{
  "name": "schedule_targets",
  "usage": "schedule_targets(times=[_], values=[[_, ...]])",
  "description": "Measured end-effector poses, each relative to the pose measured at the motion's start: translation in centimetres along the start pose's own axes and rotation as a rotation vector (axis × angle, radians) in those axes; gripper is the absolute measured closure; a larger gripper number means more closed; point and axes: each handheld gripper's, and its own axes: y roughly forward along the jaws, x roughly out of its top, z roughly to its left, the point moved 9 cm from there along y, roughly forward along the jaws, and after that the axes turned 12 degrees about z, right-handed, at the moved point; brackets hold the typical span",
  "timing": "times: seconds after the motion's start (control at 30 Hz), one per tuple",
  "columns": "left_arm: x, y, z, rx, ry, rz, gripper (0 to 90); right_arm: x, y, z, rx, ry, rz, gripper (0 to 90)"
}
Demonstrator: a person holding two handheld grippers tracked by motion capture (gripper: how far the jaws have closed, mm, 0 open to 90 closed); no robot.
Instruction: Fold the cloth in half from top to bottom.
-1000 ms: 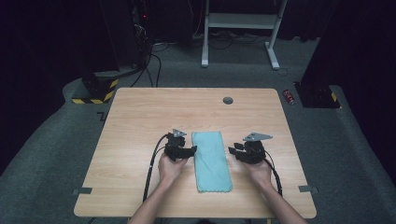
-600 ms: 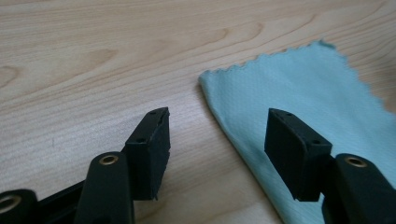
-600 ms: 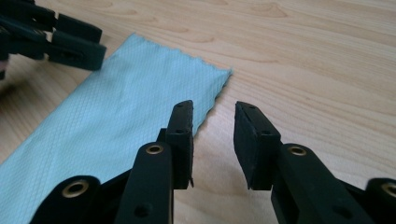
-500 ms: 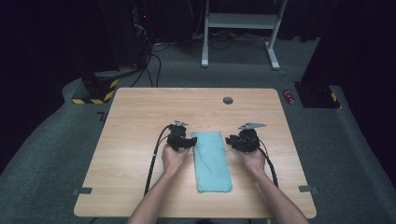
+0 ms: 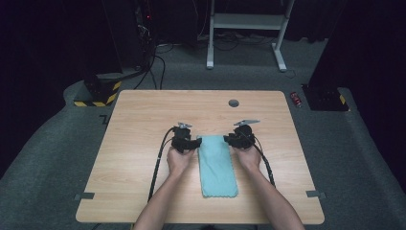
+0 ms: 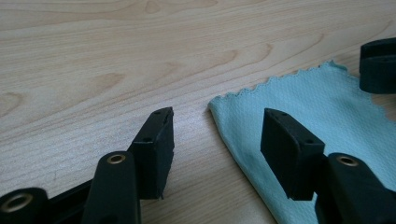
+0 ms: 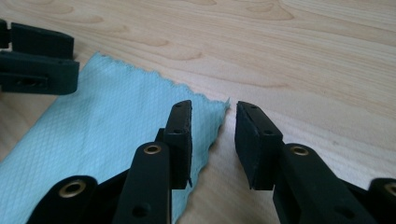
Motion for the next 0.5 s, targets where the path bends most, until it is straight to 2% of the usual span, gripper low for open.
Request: schedule_targets(times=[0.13, 0.3, 0.4, 0.5], values=[[0.2, 0.2, -0.1, -0.005, -0.016, -0.010, 45.1, 0.2, 0.8, -0.2, -0.018, 0.004, 0.004, 67.1], [0.4, 0.5, -0.4, 0.005, -0.001, -0.028, 48.8, 0.4, 1.1, 0.0, -0.017, 0.004, 0.004, 69.3], [0.4, 0.5, -0.3, 0.010, -0.008, -0.028, 53.4, 0.7, 1.4, 0.1, -0.024, -0.021, 0.021, 71.3], [0.4, 0.5, -0.5, 0.007, 0.002, -0.028, 57.8, 1.0, 1.6, 0.5, -0.028, -0.036, 0.024, 73.7]])
